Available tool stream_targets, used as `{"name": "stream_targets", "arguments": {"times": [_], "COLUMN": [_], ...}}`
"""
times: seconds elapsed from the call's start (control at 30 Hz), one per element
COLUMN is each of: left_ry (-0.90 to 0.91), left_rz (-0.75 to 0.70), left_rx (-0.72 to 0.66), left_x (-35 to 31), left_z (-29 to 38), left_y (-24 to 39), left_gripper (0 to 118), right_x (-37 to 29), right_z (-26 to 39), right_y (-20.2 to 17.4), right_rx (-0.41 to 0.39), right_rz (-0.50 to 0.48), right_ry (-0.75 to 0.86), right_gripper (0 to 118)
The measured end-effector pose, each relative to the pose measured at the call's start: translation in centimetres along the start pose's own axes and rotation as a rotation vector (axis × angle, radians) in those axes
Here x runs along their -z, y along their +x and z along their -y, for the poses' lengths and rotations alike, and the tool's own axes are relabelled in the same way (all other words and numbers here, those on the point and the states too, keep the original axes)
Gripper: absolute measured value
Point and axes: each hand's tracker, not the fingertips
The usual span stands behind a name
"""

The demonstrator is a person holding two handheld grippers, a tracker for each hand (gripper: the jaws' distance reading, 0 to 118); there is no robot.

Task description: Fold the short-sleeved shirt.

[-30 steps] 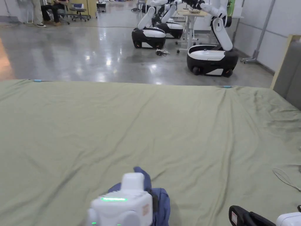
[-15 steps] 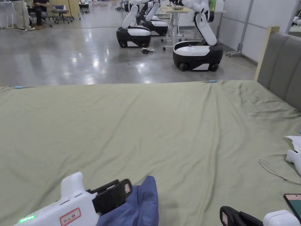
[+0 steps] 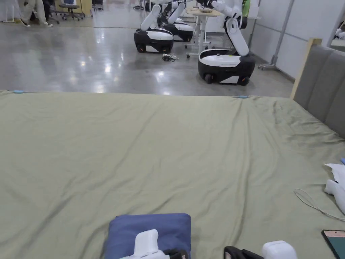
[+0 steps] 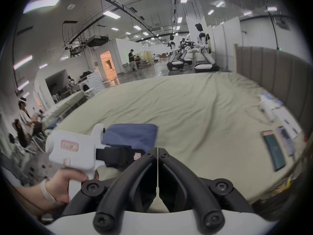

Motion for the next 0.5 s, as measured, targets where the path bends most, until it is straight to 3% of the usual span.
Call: {"name": "stream_targets", "arguments": {"times": [0.1, 0.17, 0.2, 0.27, 0.3, 0.33, 0.4, 0.43, 0.47, 0.5], "left_ry": [0.083, 0.132, 0.169, 0.195, 0.194, 0.187, 0.17, 0.157, 0.151, 0.159], "left_rz": [-0.021, -0.054, -0.075, -0.108, -0.133, -0.162, -0.114, -0.031, 0.097, 0.196], "left_rx": [0.103, 0.1, 0.085, 0.047, 0.002, -0.045, -0.214, -0.3, -0.407, -0.474], "left_x": [-6.7, -10.6, -12.5, -14.8, -15.2, -15.1, -14.3, -13.3, -12.0, -10.6], "left_z": [-0.3, -1.0, -1.3, -1.9, -2.5, -2.7, -2.5, -2.5, -2.3, -2.1], "left_y": [-0.8, -2.7, -4.1, -7.0, -8.7, -10.1, -13.4, -14.2, -15.3, -15.8], "left_gripper": [9, 11, 19, 57, 79, 102, 105, 105, 105, 105], "right_x": [5.7, 9.5, 11.3, 14.0, 14.9, 15.3, 16.1, 15.9, 15.6, 15.5], "right_z": [-0.1, 0.2, 0.7, 1.9, 2.6, 3.2, 4.0, 3.9, 3.4, 3.1], "right_y": [-1.0, -1.3, -1.1, -0.6, -0.2, 0.0, 0.1, 0.3, 0.0, -0.8], "right_rx": [0.149, 0.155, 0.159, 0.222, 0.249, 0.235, 0.189, 0.239, 0.257, 0.203], "right_rz": [-0.179, -0.213, -0.221, -0.293, -0.296, -0.234, -0.01, -0.081, -0.091, -0.064], "right_ry": [-0.049, -0.082, -0.082, -0.131, -0.156, -0.161, -0.232, -0.198, -0.179, -0.201], "right_gripper": [2, 2, 2, 2, 2, 2, 1, 1, 1, 1]}}
